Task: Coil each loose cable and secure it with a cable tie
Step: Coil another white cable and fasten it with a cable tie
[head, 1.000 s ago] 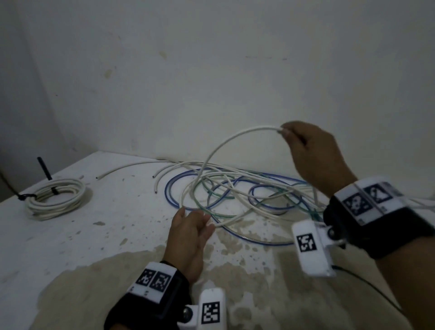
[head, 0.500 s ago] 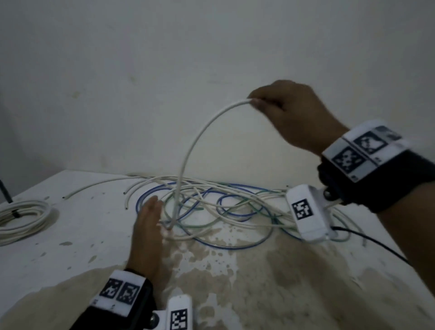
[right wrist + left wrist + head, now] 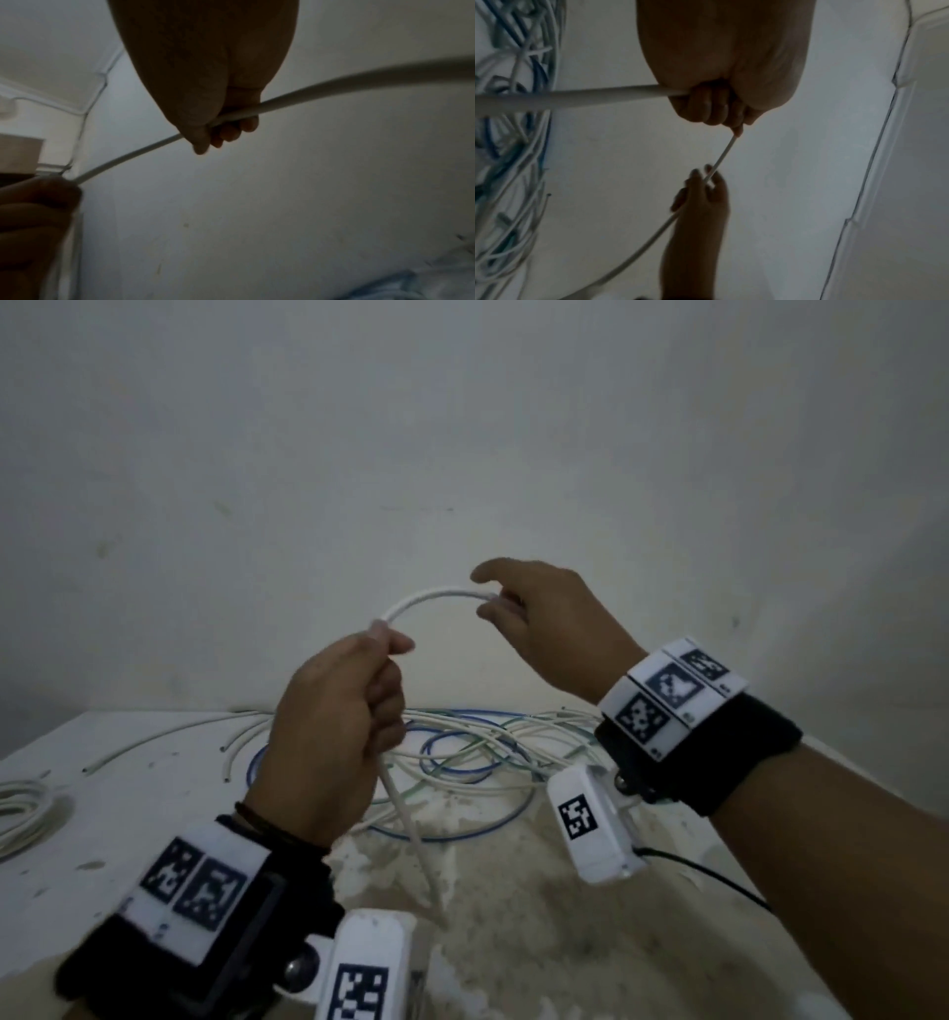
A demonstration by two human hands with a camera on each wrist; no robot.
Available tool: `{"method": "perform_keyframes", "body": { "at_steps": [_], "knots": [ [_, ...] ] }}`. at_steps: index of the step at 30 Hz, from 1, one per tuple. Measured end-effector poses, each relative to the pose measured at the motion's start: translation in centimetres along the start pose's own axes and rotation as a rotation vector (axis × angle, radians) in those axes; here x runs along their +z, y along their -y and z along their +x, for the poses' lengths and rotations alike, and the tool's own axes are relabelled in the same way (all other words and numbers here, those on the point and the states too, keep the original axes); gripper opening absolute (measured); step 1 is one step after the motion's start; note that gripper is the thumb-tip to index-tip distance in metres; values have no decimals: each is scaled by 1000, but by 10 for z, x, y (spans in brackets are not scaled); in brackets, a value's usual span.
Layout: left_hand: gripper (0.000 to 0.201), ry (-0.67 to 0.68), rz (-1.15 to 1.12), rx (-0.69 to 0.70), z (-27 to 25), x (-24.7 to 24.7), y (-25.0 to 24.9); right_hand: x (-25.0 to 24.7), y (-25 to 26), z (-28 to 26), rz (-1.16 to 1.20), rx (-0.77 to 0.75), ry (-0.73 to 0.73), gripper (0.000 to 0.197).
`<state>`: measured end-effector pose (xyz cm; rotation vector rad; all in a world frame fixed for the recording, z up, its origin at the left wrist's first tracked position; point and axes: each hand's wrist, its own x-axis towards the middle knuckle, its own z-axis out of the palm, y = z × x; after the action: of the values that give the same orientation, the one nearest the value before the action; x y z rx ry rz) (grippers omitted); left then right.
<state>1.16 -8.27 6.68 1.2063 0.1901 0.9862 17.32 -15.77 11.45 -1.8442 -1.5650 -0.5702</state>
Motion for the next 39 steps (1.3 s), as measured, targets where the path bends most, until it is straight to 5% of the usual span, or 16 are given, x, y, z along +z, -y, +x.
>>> {"method": "perform_keyframes", "body": {
  "at_steps": [7,10,16,20,23,27,35,39],
  "knots": [
    [31,-74,-194,116,11,-8,-30,27,-82,-99,-151,423,477,21],
    [32,-109,-180,120,16,-11,-27,31,-108,-133,-98,528,541,27],
    [31,-130,-166,90,20,-16,-8,-12,-124,-109,-49,493,-57,16],
    [30,-120,-170,55,20,-16,-1,-48,-112,-78,35,393,-291,20],
    [29,-118,-160,45,21,-15,3,-65,-105,-66,-114,259,-324,24],
    [30,-113,-151,30,21,-12,6,-73,-98,-62,-152,267,-290,26],
    [20,-86,-81,-122,23,-6,13,-46,-72,-74,261,426,-338,23],
    [25,-83,14,-245,22,-11,23,-48,-56,-71,282,408,-347,23]
  ]
}}
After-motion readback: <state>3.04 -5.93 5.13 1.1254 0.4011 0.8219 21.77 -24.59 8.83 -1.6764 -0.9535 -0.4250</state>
